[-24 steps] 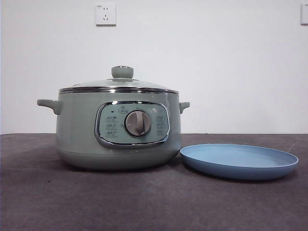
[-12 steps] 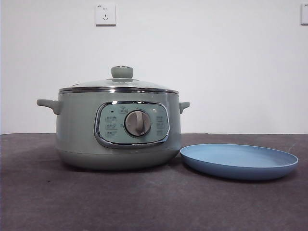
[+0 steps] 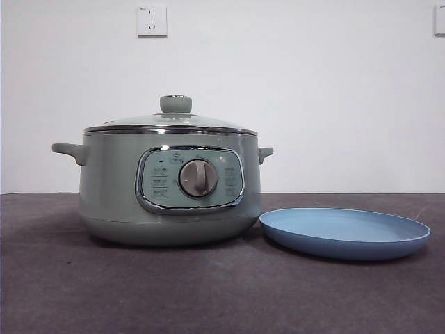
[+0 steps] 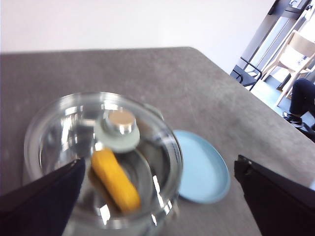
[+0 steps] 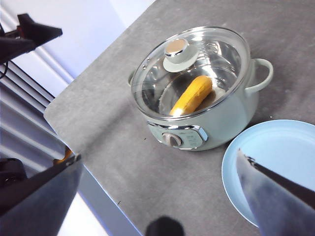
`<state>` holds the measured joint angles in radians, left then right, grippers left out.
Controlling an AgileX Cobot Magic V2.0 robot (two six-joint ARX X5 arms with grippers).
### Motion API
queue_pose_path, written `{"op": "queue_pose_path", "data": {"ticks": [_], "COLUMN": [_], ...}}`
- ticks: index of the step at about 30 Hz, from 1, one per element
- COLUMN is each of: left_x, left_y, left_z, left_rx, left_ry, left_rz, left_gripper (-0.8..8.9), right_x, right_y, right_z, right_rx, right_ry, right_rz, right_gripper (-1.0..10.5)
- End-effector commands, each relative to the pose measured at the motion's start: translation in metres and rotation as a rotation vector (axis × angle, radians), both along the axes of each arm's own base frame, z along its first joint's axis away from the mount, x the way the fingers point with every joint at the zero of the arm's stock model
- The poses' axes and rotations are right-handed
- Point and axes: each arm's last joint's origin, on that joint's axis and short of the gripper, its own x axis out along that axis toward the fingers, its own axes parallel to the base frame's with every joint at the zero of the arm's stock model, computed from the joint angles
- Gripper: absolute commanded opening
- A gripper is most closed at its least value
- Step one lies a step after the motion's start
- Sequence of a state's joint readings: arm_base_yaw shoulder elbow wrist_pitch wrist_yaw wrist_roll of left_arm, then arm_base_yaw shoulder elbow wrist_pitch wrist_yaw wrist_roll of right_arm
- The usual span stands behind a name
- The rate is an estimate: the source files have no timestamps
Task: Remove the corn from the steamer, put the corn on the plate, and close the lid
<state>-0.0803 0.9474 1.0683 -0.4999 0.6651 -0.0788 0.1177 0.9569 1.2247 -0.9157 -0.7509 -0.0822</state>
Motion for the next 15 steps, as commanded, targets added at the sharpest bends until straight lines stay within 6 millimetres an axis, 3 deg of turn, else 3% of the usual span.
{"op": "queue_pose_path", "data": {"ticks": [1, 9, 15], "left_x": [0.016, 0.076, 0.115], "left_y": [-0.011, -0.052, -0.087], "left_z": [0.007, 0.007, -0.014], "left_rx": [0.015, 0.105, 0.203], "left_ry": [-0.047, -0.055, -0.043], "left_rz": [0.001, 0.016, 0.025], "left_gripper": [5.39, 5.39, 5.39], "right_x": [0.0, 0.0, 0.0], "right_y": [0.0, 0.0, 0.0], "right_z": [0.002, 0.001, 0.001], "right_rx": [0.002, 0.002, 0.002], "right_ry": [-0.009, -0.008, -0.008], "right_rz": [0.0, -0.001, -0.001], "right_gripper": [5.7, 5.7, 5.7]}}
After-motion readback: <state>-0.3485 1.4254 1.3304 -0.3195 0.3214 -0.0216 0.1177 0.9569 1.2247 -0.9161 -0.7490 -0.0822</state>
